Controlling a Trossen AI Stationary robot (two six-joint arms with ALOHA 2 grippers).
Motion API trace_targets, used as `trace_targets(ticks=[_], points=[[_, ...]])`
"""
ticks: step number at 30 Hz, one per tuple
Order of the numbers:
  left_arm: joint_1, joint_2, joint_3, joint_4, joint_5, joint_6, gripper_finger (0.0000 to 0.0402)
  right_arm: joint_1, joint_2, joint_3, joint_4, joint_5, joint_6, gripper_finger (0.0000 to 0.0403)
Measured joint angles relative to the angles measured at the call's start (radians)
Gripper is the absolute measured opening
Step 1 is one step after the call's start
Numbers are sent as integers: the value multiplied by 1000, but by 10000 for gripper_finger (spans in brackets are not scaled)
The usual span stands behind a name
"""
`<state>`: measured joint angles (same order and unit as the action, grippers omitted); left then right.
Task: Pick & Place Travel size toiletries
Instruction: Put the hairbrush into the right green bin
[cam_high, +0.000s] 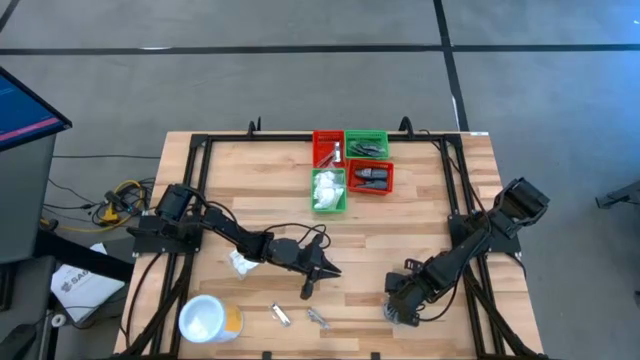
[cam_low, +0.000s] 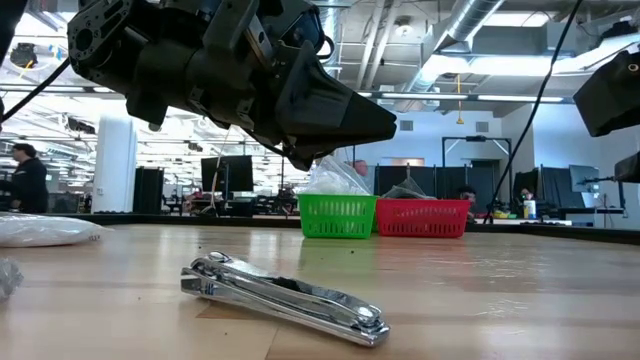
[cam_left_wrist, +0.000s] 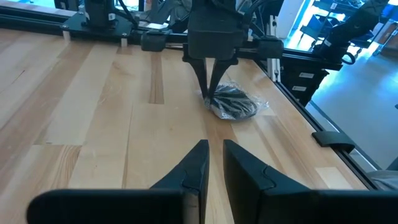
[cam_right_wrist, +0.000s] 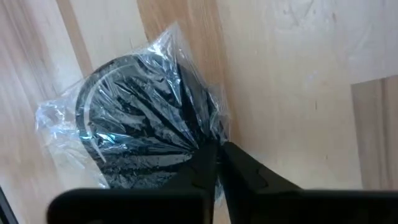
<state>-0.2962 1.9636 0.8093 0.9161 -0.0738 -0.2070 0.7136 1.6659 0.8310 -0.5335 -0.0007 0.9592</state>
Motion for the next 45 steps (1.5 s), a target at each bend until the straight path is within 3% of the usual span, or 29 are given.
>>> trace_targets(ticks=[24, 45], points=[[4, 0, -1, 0, -1, 0, 40, -90, -202, 30, -96, -3, -125, 0], [8, 0, -1, 0, 0, 0, 40, -401, -228, 236, -335, -2, -388, 0]])
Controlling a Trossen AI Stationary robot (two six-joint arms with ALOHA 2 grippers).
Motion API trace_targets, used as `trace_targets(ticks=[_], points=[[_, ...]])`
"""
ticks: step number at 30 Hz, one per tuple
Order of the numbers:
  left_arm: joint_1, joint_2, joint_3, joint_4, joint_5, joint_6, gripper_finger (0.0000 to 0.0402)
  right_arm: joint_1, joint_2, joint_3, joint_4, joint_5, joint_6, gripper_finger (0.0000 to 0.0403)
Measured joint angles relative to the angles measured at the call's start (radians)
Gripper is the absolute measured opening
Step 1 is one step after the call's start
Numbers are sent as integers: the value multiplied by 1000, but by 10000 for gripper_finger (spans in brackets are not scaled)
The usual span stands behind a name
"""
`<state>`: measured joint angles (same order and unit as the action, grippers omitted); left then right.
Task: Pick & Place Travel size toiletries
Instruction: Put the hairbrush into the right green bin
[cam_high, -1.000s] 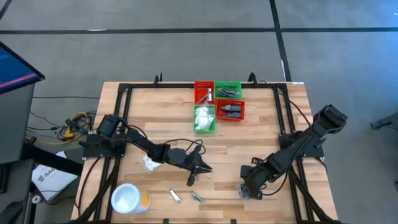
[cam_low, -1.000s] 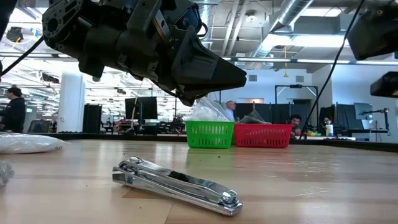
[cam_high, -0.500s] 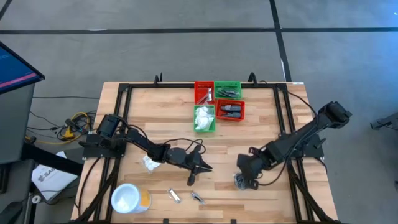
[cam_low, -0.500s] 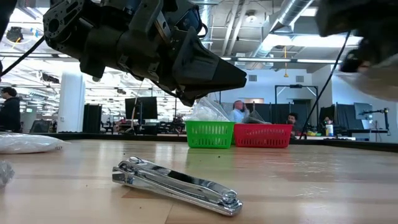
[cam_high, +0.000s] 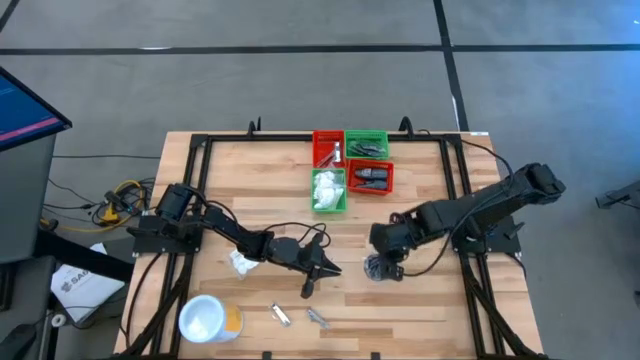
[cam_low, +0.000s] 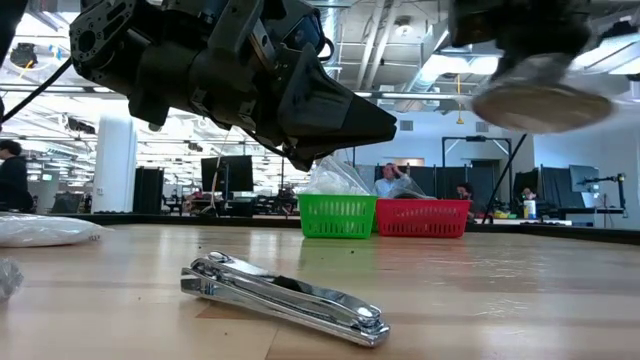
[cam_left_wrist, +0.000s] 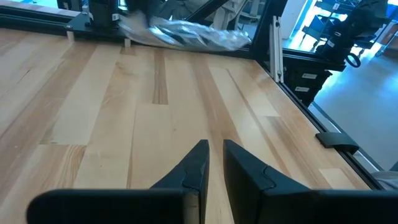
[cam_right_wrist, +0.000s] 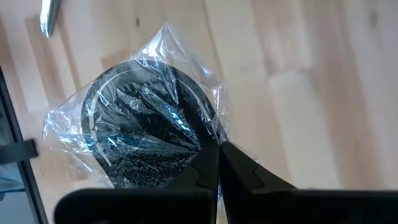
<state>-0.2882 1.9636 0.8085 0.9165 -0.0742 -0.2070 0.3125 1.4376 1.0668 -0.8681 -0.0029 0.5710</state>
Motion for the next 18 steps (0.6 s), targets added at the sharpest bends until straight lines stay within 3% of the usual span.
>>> trace_targets(ticks=[18], points=[[27, 0, 0, 1, 0, 0, 40, -303, 0, 102, -82, -4, -279, 0]])
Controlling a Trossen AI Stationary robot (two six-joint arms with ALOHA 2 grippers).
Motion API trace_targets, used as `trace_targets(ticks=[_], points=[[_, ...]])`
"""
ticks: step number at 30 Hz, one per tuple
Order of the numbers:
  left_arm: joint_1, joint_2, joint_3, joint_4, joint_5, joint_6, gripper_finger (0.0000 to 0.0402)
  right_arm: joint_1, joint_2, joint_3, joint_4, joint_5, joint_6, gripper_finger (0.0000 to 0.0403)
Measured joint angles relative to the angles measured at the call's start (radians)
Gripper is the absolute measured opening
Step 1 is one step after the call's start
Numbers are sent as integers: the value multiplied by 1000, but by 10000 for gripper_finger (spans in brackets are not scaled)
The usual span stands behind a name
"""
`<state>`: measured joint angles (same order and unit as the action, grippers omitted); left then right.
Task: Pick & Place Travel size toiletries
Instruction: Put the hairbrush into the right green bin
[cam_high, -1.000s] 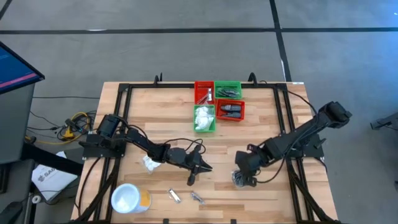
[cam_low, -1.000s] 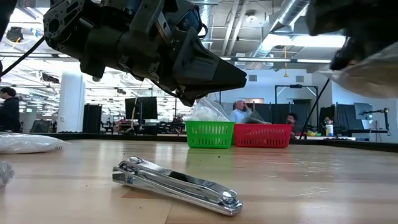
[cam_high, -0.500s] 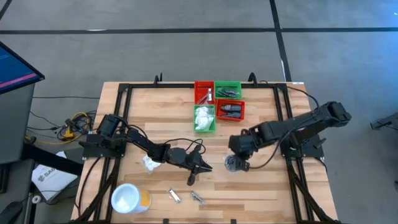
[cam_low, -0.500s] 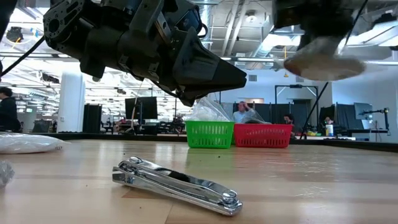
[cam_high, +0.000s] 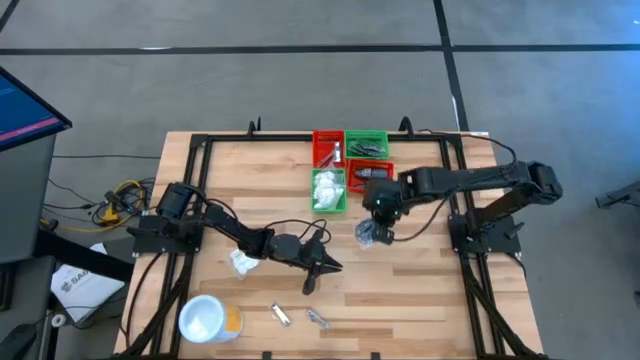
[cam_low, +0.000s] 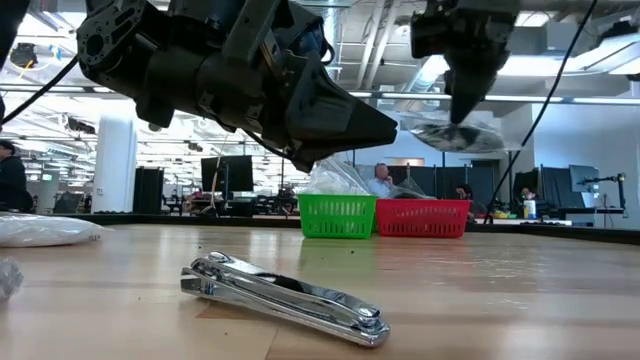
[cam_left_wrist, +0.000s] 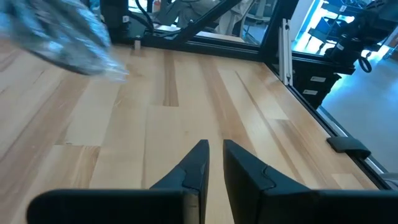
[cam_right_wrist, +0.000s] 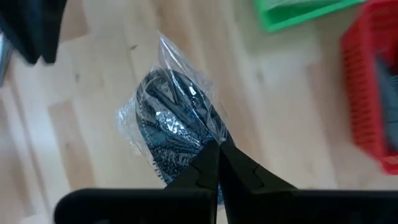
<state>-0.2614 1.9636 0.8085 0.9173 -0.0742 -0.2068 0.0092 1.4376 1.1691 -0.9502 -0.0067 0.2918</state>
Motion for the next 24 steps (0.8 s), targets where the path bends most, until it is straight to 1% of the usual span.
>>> trace_targets(ticks=[13, 16, 24], points=[[8, 0, 0, 1, 0, 0, 40, -260, 0, 61, 18, 8, -179, 0], [15, 0, 0, 1, 0, 0, 40, -316, 0, 74, 23, 9, -198, 0], [22, 0, 0, 1, 0, 0, 40, -432, 0, 77, 59, 113, -231, 0]])
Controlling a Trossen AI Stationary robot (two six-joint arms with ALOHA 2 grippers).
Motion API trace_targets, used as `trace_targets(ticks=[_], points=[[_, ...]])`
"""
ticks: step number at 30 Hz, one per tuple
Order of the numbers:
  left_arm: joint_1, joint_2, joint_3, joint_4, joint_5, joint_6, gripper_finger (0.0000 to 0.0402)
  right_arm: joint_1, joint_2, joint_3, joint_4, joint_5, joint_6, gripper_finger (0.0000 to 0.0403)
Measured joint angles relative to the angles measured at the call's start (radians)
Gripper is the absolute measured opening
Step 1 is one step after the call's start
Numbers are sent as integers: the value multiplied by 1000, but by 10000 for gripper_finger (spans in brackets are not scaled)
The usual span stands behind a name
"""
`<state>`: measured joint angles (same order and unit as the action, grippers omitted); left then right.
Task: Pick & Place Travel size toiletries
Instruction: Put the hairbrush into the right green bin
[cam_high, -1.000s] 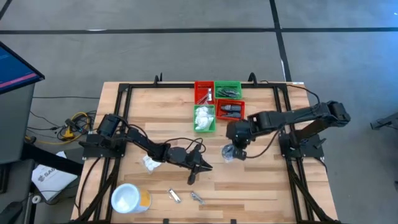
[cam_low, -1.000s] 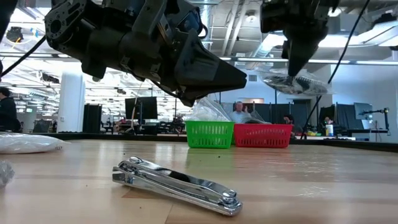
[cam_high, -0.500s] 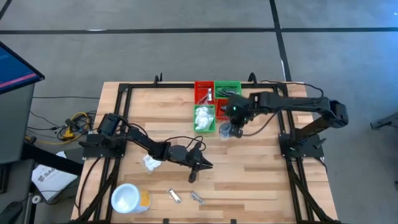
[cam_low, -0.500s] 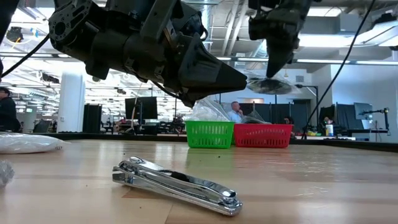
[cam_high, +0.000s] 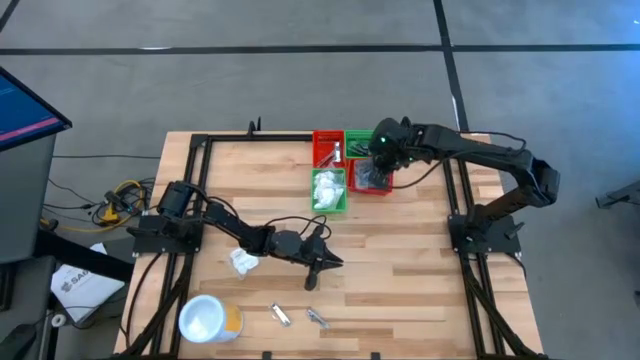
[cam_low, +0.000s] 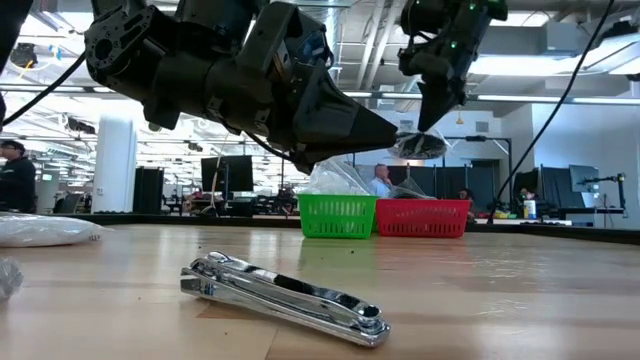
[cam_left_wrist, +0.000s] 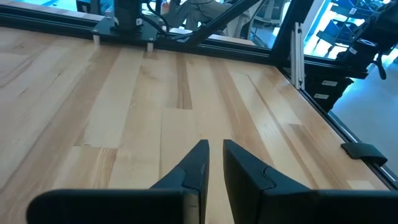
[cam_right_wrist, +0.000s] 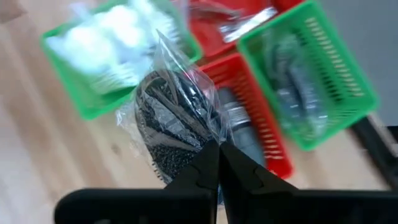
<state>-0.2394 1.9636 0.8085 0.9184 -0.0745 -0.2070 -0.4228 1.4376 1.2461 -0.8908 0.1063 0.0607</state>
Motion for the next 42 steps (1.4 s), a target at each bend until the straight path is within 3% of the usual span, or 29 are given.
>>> trace_targets(ticks=[20, 42], points=[[20, 0, 0, 7, -9, 0, 40, -169, 26, 0, 169, 226, -73, 0], [51, 0, 0, 6, -12, 0, 40, -248, 284, -1, 415, 426, -235, 0]])
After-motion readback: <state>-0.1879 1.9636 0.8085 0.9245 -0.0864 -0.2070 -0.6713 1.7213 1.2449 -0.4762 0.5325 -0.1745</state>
